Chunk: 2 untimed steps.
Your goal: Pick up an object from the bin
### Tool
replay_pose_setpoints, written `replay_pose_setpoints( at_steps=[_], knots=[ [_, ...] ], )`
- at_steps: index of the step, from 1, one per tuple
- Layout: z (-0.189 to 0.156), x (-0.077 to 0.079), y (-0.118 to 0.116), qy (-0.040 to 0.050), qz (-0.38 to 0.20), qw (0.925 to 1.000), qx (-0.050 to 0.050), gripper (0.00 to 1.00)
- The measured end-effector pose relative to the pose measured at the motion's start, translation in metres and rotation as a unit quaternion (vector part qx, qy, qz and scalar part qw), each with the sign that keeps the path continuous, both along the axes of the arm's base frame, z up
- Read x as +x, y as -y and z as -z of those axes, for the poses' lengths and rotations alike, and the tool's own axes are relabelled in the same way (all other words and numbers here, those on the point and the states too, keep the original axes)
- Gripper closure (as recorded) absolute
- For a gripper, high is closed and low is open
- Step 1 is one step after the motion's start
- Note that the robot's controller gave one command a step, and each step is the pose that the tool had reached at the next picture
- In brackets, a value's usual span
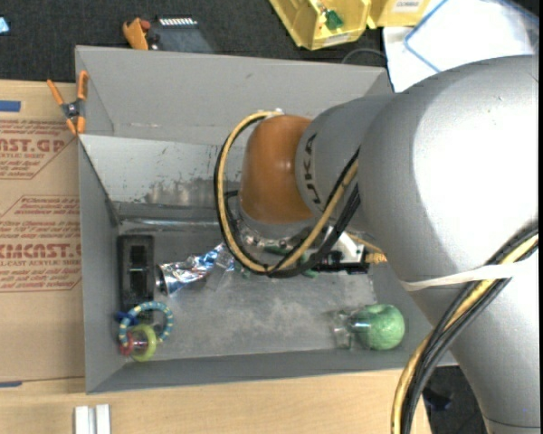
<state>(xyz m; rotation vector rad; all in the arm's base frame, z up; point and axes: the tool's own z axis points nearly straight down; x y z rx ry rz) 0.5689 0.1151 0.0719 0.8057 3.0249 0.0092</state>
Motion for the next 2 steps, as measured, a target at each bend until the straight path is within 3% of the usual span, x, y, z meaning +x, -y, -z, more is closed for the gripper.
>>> replay_pose_setpoints(
  at_steps=[1,2],
  knots=[
    [-0.007,-0.001,0.0,-0.0018,0.0,1.0,0.0,1.0],
    [-0.041,-0.004,0.0,-0.0059,0.0,1.0,0.0,1.0]
  ],
)
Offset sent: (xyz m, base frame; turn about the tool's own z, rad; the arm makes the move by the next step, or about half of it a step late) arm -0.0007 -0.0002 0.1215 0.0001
